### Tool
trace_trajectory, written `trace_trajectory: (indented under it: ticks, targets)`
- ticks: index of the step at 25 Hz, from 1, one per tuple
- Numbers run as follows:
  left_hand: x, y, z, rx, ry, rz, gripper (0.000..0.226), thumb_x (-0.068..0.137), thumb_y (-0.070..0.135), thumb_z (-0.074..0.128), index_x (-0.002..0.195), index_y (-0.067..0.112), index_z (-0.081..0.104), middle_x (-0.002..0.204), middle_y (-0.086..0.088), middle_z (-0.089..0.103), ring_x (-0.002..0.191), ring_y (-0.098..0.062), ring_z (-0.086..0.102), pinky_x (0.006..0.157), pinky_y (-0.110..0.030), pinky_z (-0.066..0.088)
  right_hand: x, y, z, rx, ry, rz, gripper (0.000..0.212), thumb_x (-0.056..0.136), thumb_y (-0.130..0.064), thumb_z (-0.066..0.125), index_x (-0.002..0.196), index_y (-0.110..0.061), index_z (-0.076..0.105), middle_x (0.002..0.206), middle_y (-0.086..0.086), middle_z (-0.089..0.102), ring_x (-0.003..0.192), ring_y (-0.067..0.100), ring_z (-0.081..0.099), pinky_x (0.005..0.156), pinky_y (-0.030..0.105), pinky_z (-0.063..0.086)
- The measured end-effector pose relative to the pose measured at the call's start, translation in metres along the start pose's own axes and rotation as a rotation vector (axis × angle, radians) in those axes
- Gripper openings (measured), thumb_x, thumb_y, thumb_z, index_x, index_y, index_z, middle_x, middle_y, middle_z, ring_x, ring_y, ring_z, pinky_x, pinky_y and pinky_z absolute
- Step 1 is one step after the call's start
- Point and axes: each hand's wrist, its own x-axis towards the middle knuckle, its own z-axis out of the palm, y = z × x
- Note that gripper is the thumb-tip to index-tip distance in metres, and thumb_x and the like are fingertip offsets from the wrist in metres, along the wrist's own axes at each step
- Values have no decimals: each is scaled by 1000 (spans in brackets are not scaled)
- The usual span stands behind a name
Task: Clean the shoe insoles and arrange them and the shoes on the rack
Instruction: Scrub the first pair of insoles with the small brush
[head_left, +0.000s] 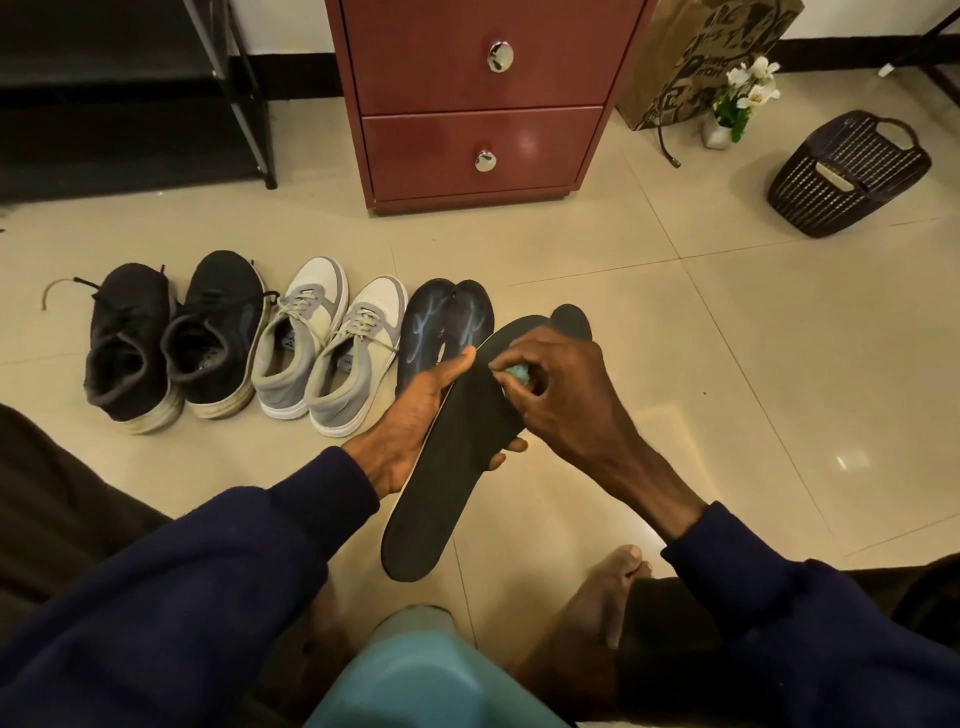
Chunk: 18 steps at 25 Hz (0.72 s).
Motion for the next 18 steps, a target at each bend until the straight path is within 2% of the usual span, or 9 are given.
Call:
trace_trajectory:
  ticks: [2,3,5,7,9,12,13,15,18]
  targets:
    - [1,1,1,0,2,2,68,103,61,44,141,7,59,125,-27,65,95,-39,66,75,-40,54,8,9,-7,-45,43,18,12,83,-9,78,94,-12,77,95,6,72,82,11,64,76,9,48]
    - [0,1,3,6,-1,-5,68,102,61,45,140,6,61,124,-27,65,95,-39,67,75,-40,55,13,16,-13,-72,114,64,11,82,-9,77,92,-13,78,93,5,72,81,12,64,74,11,50]
    - [-1,1,4,29,0,-24,68,102,61,46,137,4,62,122,-28,66,94,-39,68,75,-40,57,19,30,-23,-97,234,147,11,80,-9,75,90,-13,77,90,3,72,80,15,65,74,25,55]
    - [-1,0,4,54,12,-34,70,102,61,46,138,4,61,123,-29,66,95,-39,68,75,-41,57,18,31,-22,-82,271,171,9,82,-10,74,90,-12,76,89,3,72,80,15,66,75,29,56]
    - [0,-2,2,51,20,-40,70,101,63,46,140,6,59,126,-30,64,95,-39,67,76,-41,55,11,17,-11,-31,201,124,9,83,-11,75,93,-11,76,92,3,72,81,13,66,76,25,57]
    - [4,-3,0,55,30,-29,70,102,64,43,143,9,56,124,-28,65,94,-39,67,76,-41,55,3,-1,-1,19,0,-7,11,84,-12,77,95,-11,77,95,4,72,84,10,64,77,18,54]
    - [4,-2,1,52,28,-24,70,102,64,43,143,9,56,125,-28,66,95,-40,67,76,-41,56,6,2,-4,-9,-4,-13,11,84,-11,77,95,-12,77,96,4,72,84,11,64,77,17,53]
    - [3,-1,4,37,18,-20,68,102,63,44,140,8,60,129,-28,65,99,-40,67,77,-42,56,16,16,-14,-64,116,61,10,83,-10,77,93,-13,77,94,4,72,82,14,65,77,19,53]
    - [0,-1,6,26,2,-18,67,104,61,42,138,8,62,134,-29,62,110,-42,62,83,-44,56,14,26,-18,-35,273,146,8,84,-11,76,91,-14,76,91,2,72,82,13,66,76,30,58]
